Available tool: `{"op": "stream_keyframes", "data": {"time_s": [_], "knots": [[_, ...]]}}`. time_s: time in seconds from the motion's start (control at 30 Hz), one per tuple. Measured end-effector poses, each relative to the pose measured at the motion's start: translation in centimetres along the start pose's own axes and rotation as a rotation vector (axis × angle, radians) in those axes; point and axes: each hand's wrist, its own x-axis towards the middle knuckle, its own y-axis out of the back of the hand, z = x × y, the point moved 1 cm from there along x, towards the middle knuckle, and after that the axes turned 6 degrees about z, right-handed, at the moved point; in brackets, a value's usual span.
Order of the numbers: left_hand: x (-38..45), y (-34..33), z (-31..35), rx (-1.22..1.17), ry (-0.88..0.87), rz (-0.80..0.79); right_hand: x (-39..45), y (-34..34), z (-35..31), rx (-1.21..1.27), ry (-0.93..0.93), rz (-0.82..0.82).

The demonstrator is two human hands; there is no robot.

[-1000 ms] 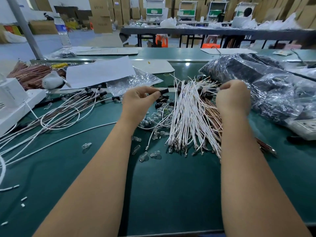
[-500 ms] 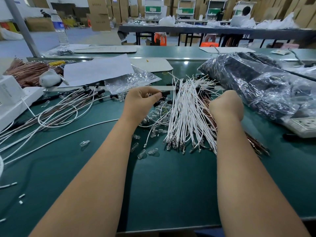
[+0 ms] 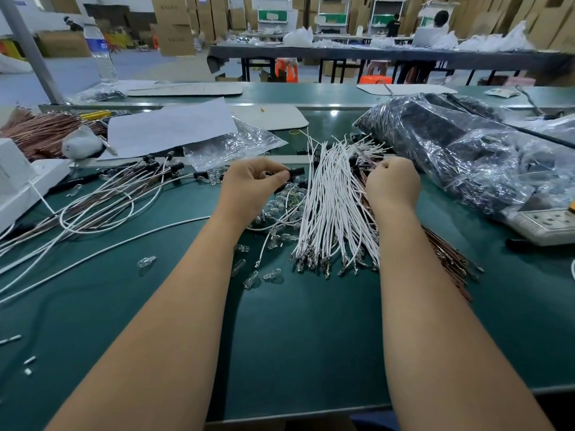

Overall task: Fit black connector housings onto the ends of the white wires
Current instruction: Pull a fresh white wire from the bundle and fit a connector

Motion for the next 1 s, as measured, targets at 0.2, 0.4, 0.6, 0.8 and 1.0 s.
{"op": "stream_keyframes", "data": {"time_s": [0.2, 0.4, 0.6, 0.8, 1.0], "knots": [[-0.2, -0.1, 0.3, 0.011, -0.007, -0.005, -0.5, 0.0, 0.0, 0.023, 0.039, 0.028], [-0.4, -0.2, 0.2, -0.005, 0.012, 0.002, -1.2, 1.0, -1.6, -0.178, 0.298, 0.461], [-0.2, 0.2, 0.1, -0.042, 0.036, 0.068, -3.5, -0.9, -4.8, -0.036, 0.658, 0.424], [0.7, 1.3, -0.5, -0.014, 0.065, 0.159, -5.2, -3.8, -4.1, -0.011, 0.632, 0.104], [1.1, 1.8, -1.3, 0.036, 0.067, 0.152, -5.0, -3.5, -4.0, 0.131, 0.549, 0.074]]}}
